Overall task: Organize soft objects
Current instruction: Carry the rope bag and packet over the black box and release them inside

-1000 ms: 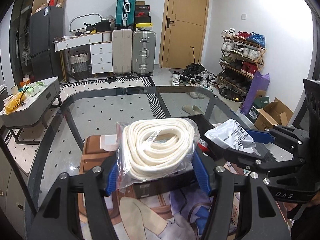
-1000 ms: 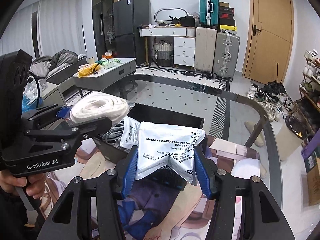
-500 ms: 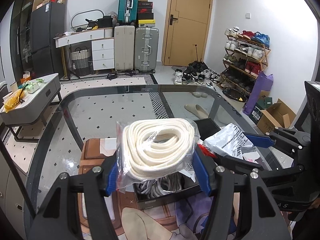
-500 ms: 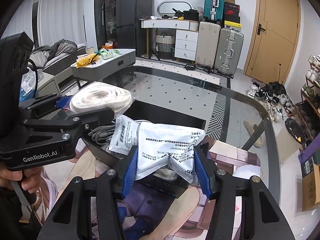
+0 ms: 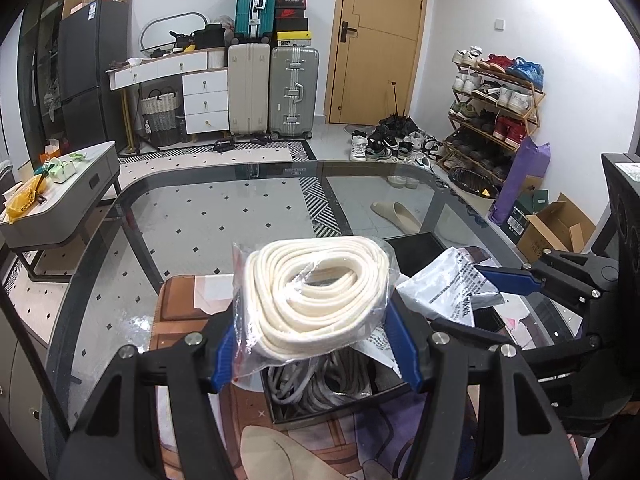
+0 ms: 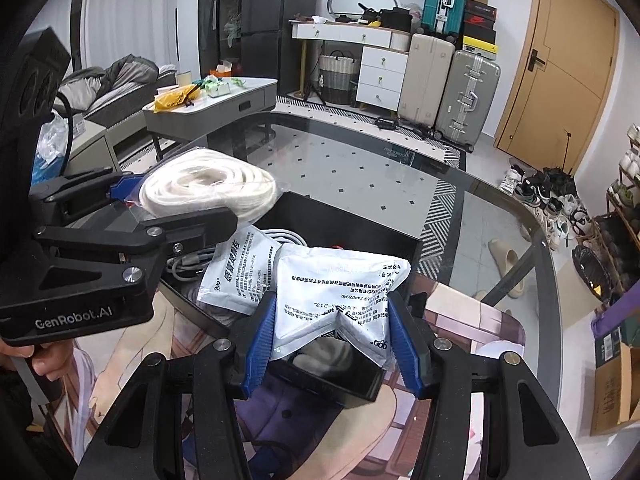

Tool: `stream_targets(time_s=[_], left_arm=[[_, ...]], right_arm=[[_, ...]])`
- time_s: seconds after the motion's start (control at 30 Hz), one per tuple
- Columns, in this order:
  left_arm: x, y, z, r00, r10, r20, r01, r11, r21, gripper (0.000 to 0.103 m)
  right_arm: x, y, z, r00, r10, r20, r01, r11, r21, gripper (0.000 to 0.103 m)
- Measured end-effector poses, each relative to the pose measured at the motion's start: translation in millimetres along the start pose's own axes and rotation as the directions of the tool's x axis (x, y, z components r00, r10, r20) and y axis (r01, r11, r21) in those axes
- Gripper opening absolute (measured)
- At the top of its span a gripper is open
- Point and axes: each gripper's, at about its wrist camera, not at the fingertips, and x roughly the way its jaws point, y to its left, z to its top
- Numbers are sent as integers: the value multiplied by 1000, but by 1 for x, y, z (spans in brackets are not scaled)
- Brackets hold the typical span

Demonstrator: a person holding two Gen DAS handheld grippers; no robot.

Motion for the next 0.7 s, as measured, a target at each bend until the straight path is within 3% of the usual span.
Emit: stream_targets(time_s=[0.43, 0.7], left_arm=[[24, -6, 0, 999, -12, -50, 13, 1000, 17, 62], [34, -10, 0, 998, -12, -69, 14, 999, 31, 62]], right_arm=[[30, 5, 8, 999, 25, -36, -27, 998, -51, 54], [41, -5, 12, 990, 115, -86, -120, 991, -59, 55]])
